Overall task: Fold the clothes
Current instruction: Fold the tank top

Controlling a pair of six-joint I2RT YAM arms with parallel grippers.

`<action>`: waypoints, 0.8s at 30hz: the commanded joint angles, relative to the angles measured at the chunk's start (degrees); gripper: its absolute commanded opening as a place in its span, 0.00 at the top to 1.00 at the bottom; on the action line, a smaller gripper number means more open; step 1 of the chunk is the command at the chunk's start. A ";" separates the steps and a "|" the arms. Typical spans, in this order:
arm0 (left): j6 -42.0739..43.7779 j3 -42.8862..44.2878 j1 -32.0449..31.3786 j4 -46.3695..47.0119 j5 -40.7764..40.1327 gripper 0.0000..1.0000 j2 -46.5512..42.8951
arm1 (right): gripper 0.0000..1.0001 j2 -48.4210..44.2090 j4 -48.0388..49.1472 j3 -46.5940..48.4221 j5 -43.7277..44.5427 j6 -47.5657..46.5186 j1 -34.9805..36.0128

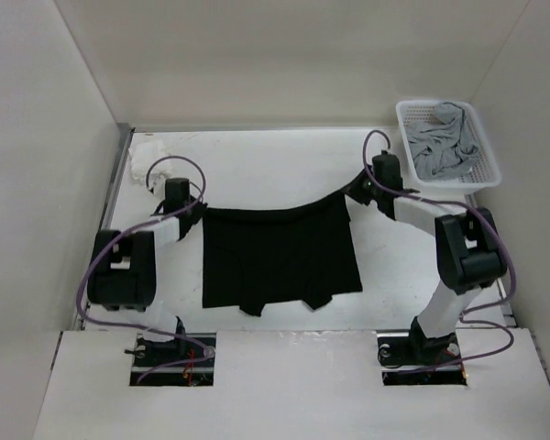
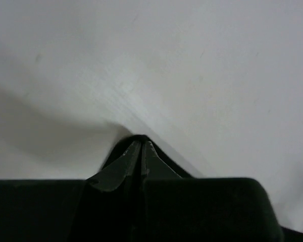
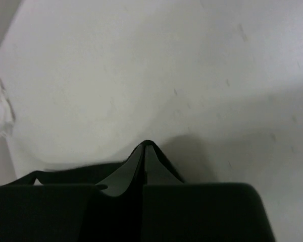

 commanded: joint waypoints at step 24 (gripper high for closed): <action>-1.15 -11.63 3.24 15.76 8.17 0.99 -17.73 | 1.00 -11.14 18.78 -17.21 -7.40 3.49 -6.07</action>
